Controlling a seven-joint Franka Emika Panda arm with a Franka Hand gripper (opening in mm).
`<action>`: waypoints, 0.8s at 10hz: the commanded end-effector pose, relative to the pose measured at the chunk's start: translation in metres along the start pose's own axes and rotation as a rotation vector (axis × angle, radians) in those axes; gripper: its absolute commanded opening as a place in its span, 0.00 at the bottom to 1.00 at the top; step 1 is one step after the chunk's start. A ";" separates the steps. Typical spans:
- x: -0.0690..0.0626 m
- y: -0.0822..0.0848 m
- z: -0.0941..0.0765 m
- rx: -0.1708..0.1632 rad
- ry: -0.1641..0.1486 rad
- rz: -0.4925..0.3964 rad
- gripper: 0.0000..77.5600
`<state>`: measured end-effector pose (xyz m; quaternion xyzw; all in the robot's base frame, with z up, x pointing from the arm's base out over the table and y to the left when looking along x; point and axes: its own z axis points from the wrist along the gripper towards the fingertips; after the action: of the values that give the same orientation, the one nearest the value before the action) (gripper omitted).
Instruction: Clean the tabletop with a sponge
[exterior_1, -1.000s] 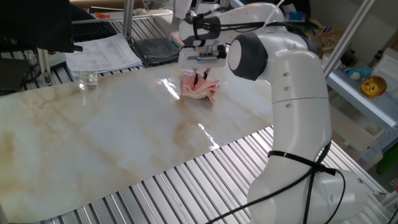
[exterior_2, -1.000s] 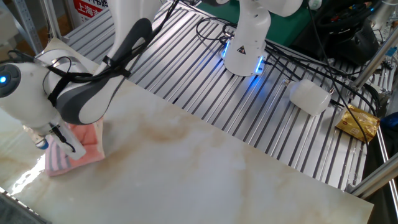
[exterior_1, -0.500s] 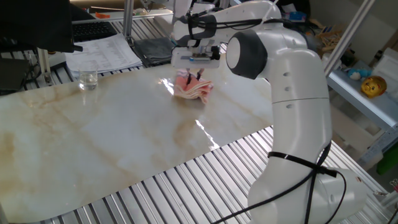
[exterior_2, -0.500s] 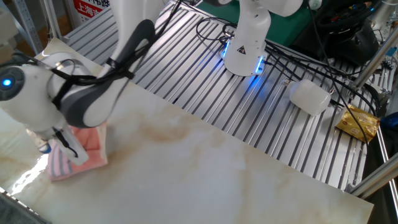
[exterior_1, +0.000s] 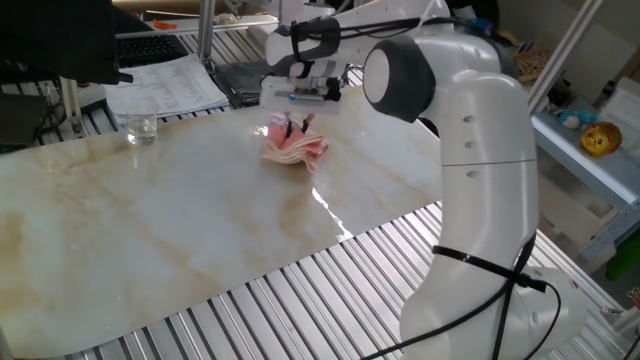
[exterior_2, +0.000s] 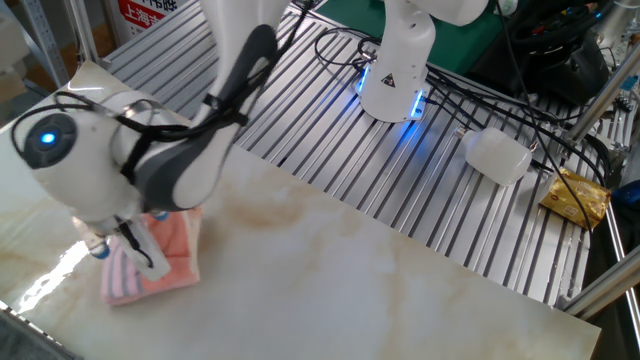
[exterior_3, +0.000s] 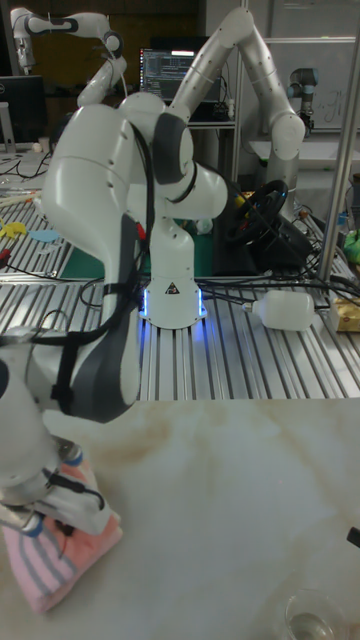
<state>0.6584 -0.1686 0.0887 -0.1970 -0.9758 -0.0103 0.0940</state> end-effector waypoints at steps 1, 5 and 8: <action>0.035 0.015 -0.011 -0.005 0.012 0.053 0.02; 0.067 -0.002 0.007 0.045 -0.006 0.033 0.02; 0.081 -0.016 0.008 0.068 -0.008 0.020 0.02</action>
<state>0.6027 -0.1421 0.0946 -0.2136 -0.9716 0.0029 0.1013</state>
